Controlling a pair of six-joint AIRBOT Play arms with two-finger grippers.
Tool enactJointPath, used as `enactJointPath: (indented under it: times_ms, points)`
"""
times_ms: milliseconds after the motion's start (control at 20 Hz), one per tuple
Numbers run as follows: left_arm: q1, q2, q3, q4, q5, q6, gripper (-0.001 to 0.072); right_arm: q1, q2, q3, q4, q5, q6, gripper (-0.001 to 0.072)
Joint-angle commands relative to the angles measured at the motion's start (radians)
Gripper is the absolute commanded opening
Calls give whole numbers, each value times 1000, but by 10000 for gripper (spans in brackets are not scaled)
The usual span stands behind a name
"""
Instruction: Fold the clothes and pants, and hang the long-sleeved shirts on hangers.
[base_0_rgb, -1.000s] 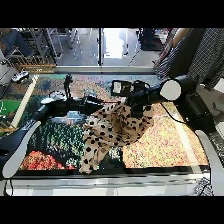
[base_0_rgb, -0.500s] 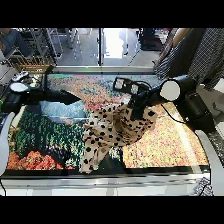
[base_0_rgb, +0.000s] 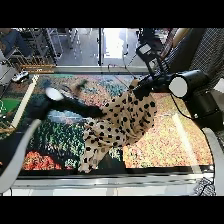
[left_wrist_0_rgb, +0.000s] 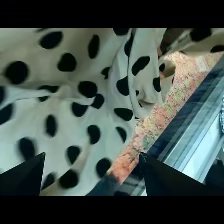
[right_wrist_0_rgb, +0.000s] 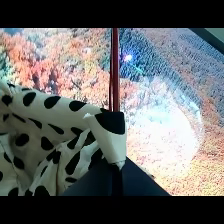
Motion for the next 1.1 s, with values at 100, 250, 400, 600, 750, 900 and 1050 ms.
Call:
enactJointPath:
  times_ms: [100,250,400,600,750,900,1050]
  points:
    - [-293,-56,-91,21,492,-176,608,-6,1,60,-13,-17,49,12]
    - [-341,-117,-91,20,649,-297,532,-6,1,87,0,-16,48,12]
    - [-319,-133,-90,21,732,-301,7,-6,2,88,11,13,47,12]
    - [-135,-40,-89,20,647,-300,5,-6,2,88,153,172,-110,10]
    - [73,12,-31,20,542,-305,4,-6,20,88,296,177,-148,10]
    - [259,-42,91,-25,312,-375,4,-6,49,87,388,126,-168,9]
    - [332,-71,148,-56,236,-375,5,-6,51,87,459,148,-196,9]
